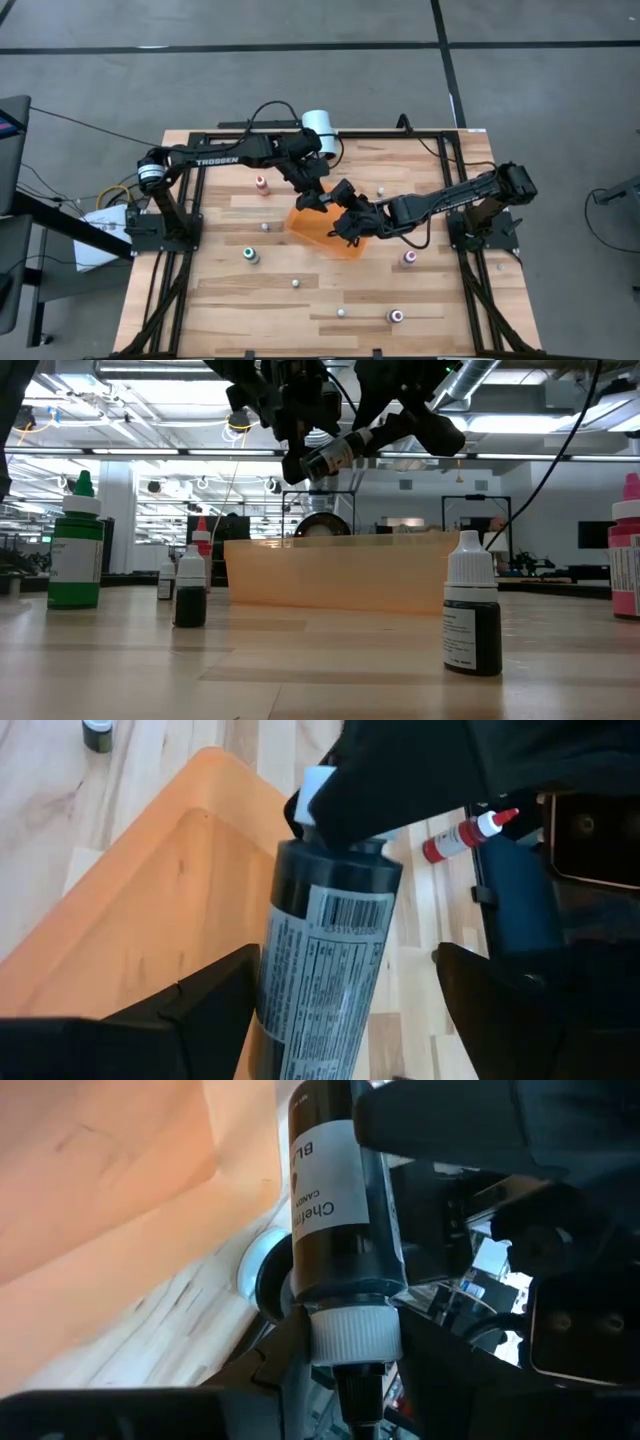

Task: Pick & Place food coloring
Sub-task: Put the large black food coloring bottle into the bin

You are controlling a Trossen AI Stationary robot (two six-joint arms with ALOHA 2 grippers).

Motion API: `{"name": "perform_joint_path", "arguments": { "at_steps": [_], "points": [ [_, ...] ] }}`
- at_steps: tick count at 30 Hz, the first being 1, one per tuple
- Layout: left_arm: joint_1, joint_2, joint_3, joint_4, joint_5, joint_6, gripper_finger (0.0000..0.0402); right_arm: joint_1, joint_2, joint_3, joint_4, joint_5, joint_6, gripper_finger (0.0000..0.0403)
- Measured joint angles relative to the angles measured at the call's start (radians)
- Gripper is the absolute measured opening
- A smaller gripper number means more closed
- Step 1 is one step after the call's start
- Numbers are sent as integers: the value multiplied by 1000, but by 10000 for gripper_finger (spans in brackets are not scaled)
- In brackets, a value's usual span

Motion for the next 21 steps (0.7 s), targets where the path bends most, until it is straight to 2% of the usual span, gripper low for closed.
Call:
{"name": "perform_joint_path", "arguments": {
  "at_steps": [8, 21],
  "points": [
    [32, 0, 75, -109, -155, 10, 295, -3, 0, 0, 6, 3, -2, 127],
    [31, 0, 73, -99, -136, 62, 295, -2, 0, 0, 30, -14, -48, 127]
  ]
}}
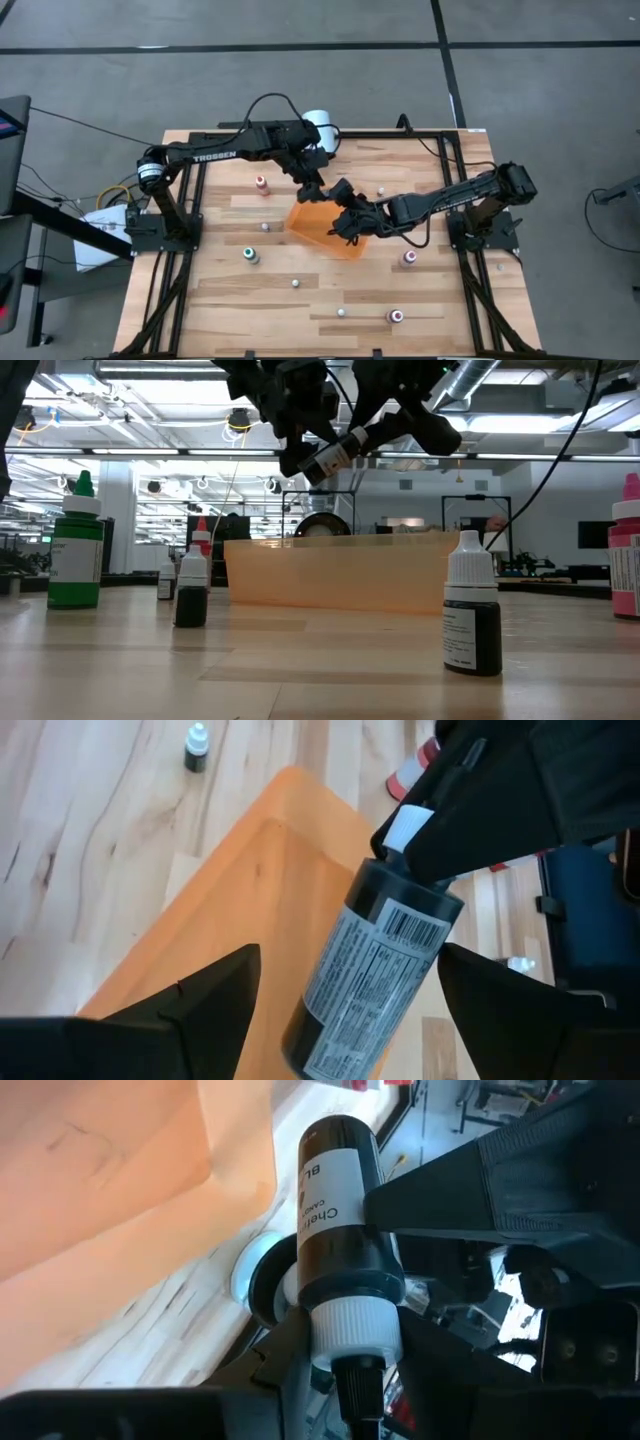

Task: Pick & Place food coloring
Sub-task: Put the large black food coloring bottle into the bin

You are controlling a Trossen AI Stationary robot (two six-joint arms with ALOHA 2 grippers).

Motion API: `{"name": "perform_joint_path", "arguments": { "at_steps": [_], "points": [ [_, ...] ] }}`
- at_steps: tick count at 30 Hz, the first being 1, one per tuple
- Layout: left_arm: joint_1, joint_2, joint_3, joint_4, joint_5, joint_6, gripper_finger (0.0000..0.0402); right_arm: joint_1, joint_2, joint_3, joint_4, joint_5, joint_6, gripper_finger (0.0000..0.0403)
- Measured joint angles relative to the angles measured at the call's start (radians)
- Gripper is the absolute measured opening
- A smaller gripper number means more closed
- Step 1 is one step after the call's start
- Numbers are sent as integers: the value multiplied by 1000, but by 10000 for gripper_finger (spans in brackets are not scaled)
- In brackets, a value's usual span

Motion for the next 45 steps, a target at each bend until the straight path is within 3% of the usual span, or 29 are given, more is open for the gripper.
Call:
{"name": "perform_joint_path", "arguments": {
  "at_steps": [26, 31, 40, 45],
  "points": [
    [-12, 29, -2, -40, 150, 107, 291, -2, 0, 0, 50, -41, -47, 124],
    [-11, 31, -2, -31, 150, 120, 253, -2, 0, 0, 44, -43, -47, 124],
    [-9, 32, -2, -29, 154, 130, 144, -2, 0, 0, 44, -43, -47, 124],
    [-9, 32, -2, -28, 154, 129, 119, -2, 0, 0, 44, -43, -40, 124]
  ]
}}
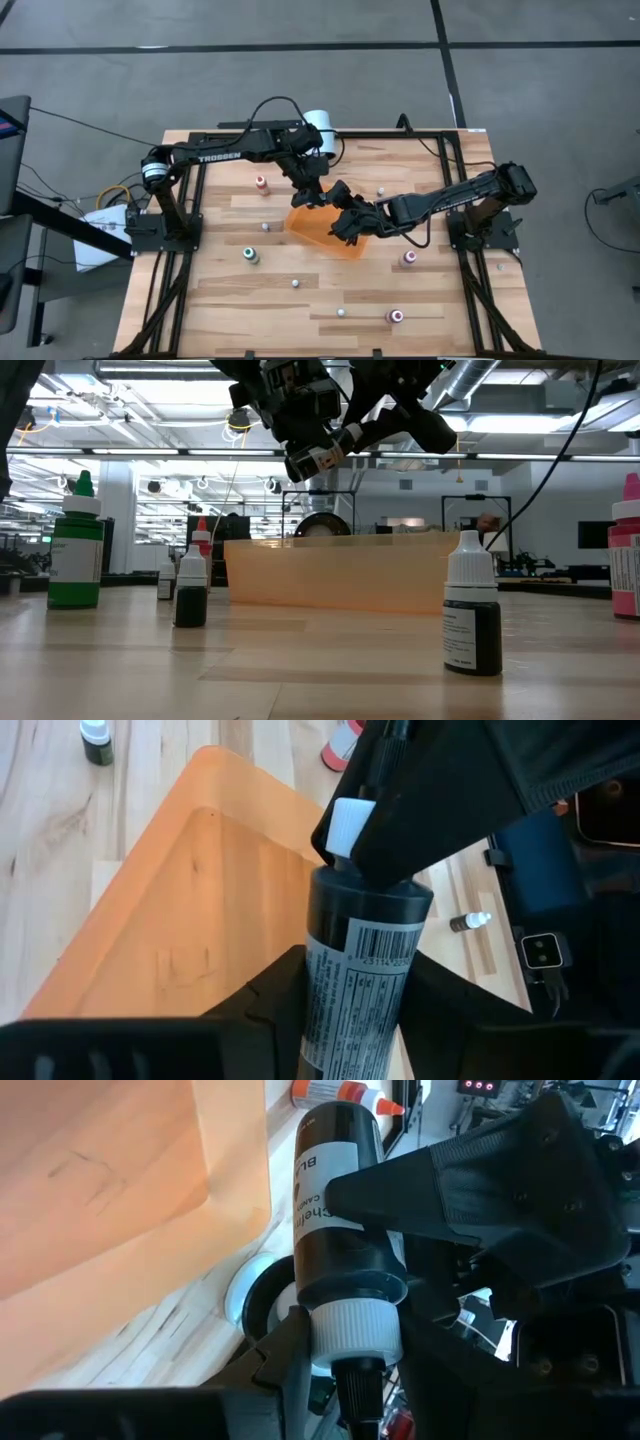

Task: Pick & Place food coloring
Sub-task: Put the large black food coloring bottle into the bin

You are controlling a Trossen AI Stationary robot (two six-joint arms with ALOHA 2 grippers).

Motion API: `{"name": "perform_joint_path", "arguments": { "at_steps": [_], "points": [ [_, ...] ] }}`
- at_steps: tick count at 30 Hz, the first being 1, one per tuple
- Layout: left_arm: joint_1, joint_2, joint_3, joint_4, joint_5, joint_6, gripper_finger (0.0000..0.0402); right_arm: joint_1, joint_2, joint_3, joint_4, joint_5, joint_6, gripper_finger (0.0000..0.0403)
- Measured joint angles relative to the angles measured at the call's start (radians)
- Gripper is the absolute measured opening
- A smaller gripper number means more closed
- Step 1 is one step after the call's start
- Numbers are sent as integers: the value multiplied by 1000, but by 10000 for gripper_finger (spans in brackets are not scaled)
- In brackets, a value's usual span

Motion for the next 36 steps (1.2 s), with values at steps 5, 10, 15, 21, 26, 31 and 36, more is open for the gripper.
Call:
{"name": "perform_joint_path", "arguments": {
  "at_steps": [5, 10, 15, 21, 26, 31, 36],
  "points": [
    [0, 0, 0, 1, -1, -5, 127, 0, 0, 0, -3, 3, 1, 127],
    [-1, 0, 0, 5, -27, -8, 131, 0, 0, 0, -27, 13, 1, 131],
    [4, 0, 0, 3, -36, -20, 132, 0, 0, 0, -49, 66, 1, 144],
    [7, 0, 0, -12, -91, -23, 133, -8, 0, 0, -49, 194, 38, 176],
    [5, 0, 0, -23, -113, -23, 133, -26, -18, 2, -104, 357, 125, 202],
    [9, 0, 0, -23, -115, -27, 133, -11, -77, 1, -375, 391, 409, 210],
    [9, 0, -1, 57, -109, -28, 133, 16, -144, 0, -627, 333, 914, 200]
  ]
}}
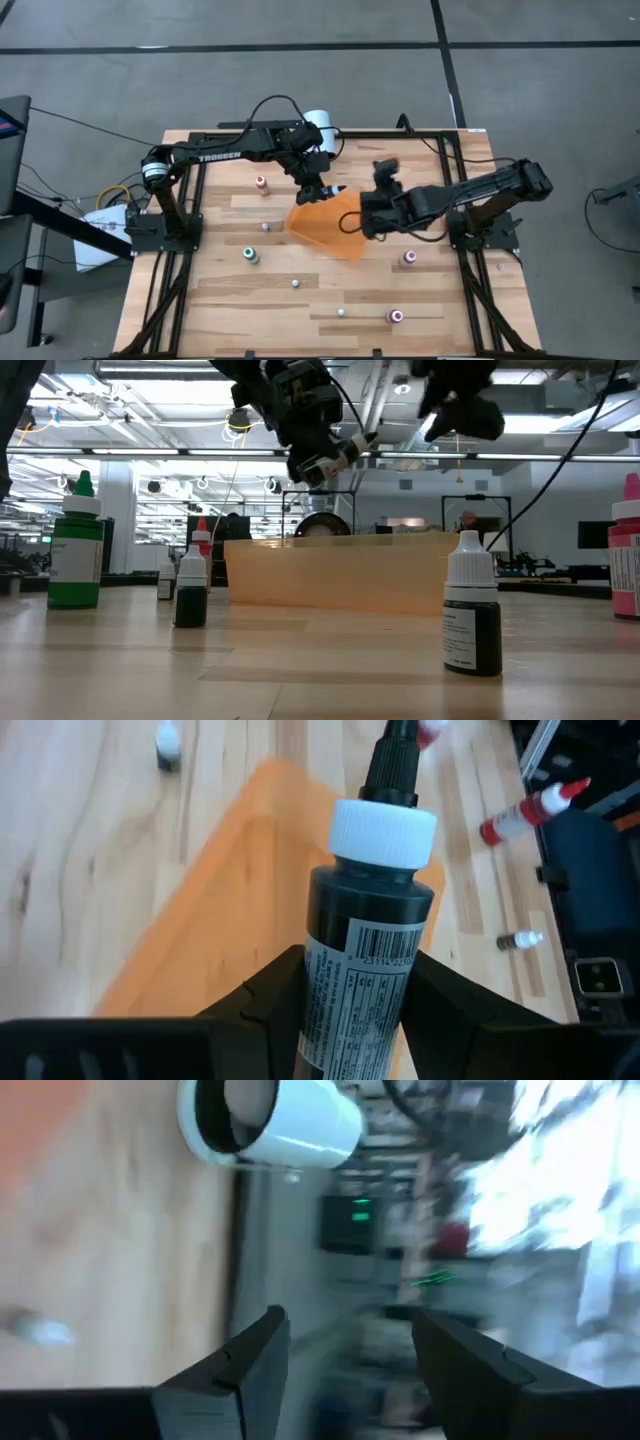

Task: Pick & Place food coloring
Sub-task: Put the large black food coloring bottle into the bin

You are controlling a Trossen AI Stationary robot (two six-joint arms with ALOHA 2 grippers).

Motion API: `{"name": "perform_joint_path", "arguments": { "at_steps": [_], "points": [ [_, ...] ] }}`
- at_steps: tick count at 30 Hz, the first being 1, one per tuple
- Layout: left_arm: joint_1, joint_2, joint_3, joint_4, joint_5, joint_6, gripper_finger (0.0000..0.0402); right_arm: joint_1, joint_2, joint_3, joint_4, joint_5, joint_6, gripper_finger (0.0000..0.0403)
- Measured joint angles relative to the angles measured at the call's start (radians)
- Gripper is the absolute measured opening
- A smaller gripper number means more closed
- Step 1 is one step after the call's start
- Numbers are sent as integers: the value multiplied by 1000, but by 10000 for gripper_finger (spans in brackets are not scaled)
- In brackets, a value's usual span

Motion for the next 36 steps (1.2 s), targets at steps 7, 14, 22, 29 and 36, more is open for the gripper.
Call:
{"name": "perform_joint_path", "arguments": {
  "at_steps": [7, 14, 22, 29, 36],
  "points": [
    [7, 0, -81, 341, 111, -71, 133, -16, -99, 34, -37, -404, 526, 174],
    [7, 0, -196, 571, 185, -151, 133, -47, -154, 34, 16, -601, 684, 155],
    [7, 0, -314, 785, 260, -255, 133, -55, -149, 34, 231, -697, 555, 153],
    [10, -24, -339, 891, 295, -281, 133, -127, -149, 34, 274, -704, 624, 144],
    [14, -29, -340, 900, 291, -261, 133, -178, -149, 33, 398, -768, 600, 137]
  ]
}}
